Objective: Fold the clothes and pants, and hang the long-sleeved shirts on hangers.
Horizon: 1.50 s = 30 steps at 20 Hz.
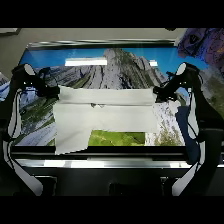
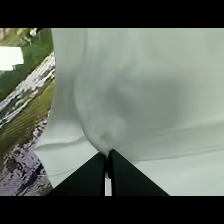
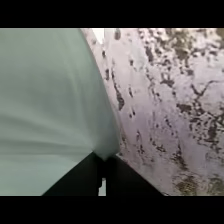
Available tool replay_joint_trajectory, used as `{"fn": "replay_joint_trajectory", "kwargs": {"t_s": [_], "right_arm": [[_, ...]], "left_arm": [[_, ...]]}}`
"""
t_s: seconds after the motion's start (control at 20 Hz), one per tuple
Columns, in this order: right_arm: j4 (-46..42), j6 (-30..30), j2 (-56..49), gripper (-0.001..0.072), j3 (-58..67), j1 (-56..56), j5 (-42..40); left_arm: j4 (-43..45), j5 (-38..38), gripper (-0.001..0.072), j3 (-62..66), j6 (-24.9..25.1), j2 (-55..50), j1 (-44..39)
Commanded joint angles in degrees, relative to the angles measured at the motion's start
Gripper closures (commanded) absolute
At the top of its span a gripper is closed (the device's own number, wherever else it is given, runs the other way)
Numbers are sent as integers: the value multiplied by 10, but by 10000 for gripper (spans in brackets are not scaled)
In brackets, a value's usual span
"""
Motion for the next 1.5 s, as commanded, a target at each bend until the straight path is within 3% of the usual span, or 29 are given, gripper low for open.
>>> {"fn": "replay_joint_trajectory", "kwargs": {"t_s": [0.0, 0.3, 0.35, 0.4, 0.45, 0.5, 0.55, 0.75, 0.95, 1.2, 1.45], "right_arm": [[34, 7, -16, 681, -1, 1, 29], [53, 8, -24, 671, -17, 1, 41], [58, 8, -26, 609, -20, 1, 42], [65, 7, -26, 522, -21, 1, 40], [69, 6, -25, 436, -21, 0, 36], [72, 2, -22, 298, -21, 0, 37], [72, -10, -14, 183, -21, -1, 40], [43, -102, 70, 159, -26, -26, 67], [118, -148, 197, 159, -168, -117, 20], [139, -167, 331, 160, -383, -177, -40], [147, -170, 366, 161, -421, -175, -47]], "left_arm": [[-1, -20, 689, -1, 0, -15, -2], [-1, 3, 685, -1, 0, -20, -4], [-2, 5, 654, -1, -2, -20, -5], [-3, 5, 567, 0, -2, -20, -5], [-9, 3, 366, 2, -11, -19, -5], [-12, 3, 160, 7, -21, -14, -4], [-12, 0, 83, 17, -28, -5, -1], [-12, -4, 83, 5, -45, 92, 56], [-54, 29, 84, -253, -39, 262, 165], [-184, 137, 84, -684, 72, 471, 249], [-293, 177, 86, -839, 150, 499, 251]]}}
